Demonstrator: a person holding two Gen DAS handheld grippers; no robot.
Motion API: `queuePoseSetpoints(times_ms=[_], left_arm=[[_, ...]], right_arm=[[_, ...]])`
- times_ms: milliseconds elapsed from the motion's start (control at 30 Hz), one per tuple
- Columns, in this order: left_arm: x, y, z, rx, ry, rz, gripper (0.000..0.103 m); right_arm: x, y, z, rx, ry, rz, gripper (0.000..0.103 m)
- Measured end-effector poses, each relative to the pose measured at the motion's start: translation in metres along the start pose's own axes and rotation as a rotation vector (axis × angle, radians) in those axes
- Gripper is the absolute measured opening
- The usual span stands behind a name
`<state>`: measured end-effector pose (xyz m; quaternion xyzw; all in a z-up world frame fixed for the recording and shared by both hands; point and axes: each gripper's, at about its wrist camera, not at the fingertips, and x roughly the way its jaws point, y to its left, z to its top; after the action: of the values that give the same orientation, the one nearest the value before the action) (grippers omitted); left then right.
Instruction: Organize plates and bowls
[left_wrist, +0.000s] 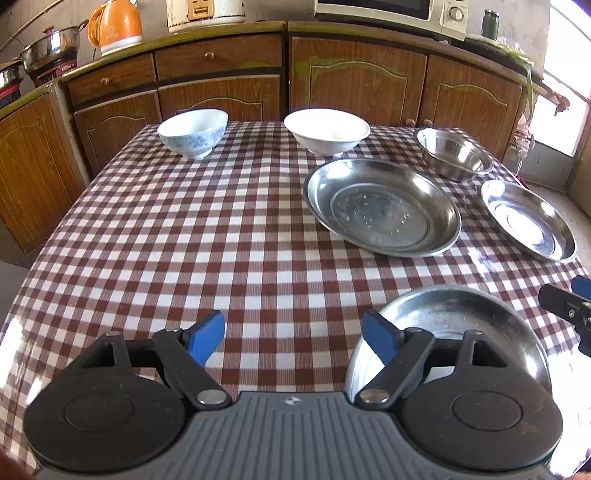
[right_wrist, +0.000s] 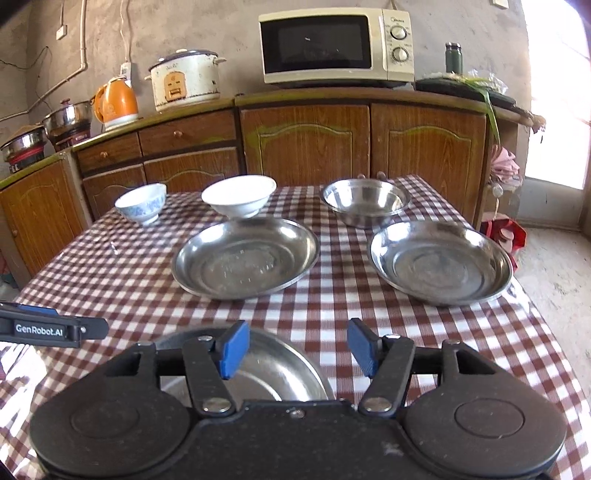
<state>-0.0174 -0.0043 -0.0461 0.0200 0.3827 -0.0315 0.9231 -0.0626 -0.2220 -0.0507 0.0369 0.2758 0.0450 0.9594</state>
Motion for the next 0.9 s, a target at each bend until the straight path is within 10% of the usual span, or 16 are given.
queuePoseSetpoints(times_ms=[900], left_arm=[[0.007,0.005,0.038,-0.046,-0.027,0.027,0.09]], right_arm=[[0.017,0.005,0.05,-0.032,-0.062,0.024,0.079]])
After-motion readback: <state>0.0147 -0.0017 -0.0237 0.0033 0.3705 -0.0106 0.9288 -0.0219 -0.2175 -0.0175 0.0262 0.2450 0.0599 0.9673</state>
